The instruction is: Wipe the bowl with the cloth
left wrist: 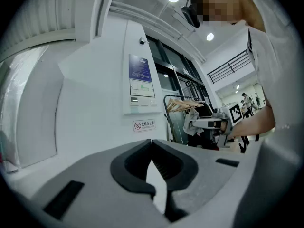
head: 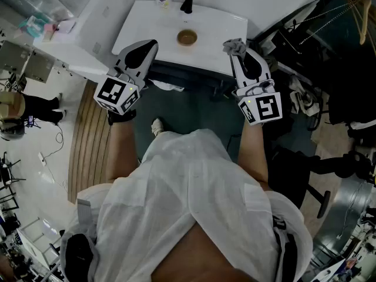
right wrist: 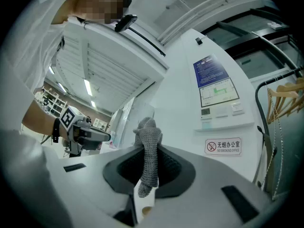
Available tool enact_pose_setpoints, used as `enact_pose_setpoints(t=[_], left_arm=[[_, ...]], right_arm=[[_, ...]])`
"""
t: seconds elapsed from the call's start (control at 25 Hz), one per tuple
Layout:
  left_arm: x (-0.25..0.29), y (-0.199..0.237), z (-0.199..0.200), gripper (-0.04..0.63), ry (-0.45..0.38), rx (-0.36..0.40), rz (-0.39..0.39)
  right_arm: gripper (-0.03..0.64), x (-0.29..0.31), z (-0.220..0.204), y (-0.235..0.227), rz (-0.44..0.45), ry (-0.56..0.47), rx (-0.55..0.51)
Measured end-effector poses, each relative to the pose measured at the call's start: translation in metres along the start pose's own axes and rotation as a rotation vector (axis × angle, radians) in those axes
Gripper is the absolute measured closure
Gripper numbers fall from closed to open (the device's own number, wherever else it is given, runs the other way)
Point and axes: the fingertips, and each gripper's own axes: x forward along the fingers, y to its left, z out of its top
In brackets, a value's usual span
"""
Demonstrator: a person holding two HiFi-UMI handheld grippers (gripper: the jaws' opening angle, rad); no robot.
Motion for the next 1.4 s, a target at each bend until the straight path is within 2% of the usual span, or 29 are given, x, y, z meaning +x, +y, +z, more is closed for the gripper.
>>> enact_pose_setpoints(t=[0.28, 0.68, 0.92, 1.4], left_arm=[[0.008, -0.007, 0.000, 0.586, -0.003, -0.005, -0.019], [0.019, -0.003, -0.019, 0.586, 0.054, -0.003, -0.023], [0.039, 0.026, -0.045, 0.586, 0.081, -0.029, -0.031], [0.135, 0.120, -0.093, 0.586, 0.131, -0.050, -0.109]], right_arm=[[0.558, -0.002, -0.004, -0.002, 0.011, 0.011, 0.000], [0.552, 0.007, -0.018, -0.007, 0.012, 0.038, 0.010], [0.551, 0.039, -0.042, -0.015, 0.011, 0.069, 0.032], [0.549, 0.148, -0.106, -0.073, -0.023, 0.133, 0.059]])
